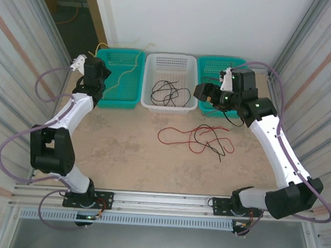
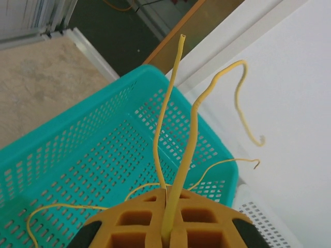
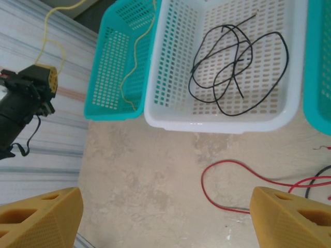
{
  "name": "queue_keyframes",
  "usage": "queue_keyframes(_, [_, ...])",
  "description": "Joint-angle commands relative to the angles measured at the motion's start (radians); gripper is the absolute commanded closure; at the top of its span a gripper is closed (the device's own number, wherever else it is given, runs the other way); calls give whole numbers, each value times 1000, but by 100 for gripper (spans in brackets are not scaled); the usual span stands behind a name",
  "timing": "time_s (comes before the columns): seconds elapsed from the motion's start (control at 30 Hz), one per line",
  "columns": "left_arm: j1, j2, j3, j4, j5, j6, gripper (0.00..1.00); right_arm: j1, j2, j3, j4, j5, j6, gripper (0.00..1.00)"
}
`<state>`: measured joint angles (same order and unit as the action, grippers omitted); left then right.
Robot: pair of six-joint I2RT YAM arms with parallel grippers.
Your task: Untangle the cables
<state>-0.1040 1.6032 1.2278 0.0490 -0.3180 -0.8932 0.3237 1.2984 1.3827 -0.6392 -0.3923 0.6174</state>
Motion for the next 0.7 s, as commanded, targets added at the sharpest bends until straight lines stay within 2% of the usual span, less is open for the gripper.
queue_keyframes(0.0, [-2, 33, -20, 29, 30, -48, 86, -30, -18, -26, -17, -25, -33, 17])
queue_keyframes(0.07, [-13, 46, -40, 28, 48, -58, 52, -45, -24, -37, -17, -33, -34, 17])
queue_keyframes(0.13, [-28, 49, -50, 19, 54, -51, 37, -52, -29, -46, -17, -35, -38, 17])
queue_keyframes(0.23, [-50, 26, -54, -10, 45, -20, 23, -55, -32, -56, -23, -35, -42, 17])
queue_keyframes(0.37, [-66, -41, -40, -68, 32, 33, 19, -55, -41, -59, -28, -32, -44, 17])
queue_keyframes(0.5, [-93, -141, -7, -123, -1, 148, 19, -55, -49, -56, -36, -21, -47, 17])
queue_keyframes(0.67, [-103, -281, 50, -264, 63, 285, 19, -56, -50, -52, -71, 16, -51, 16])
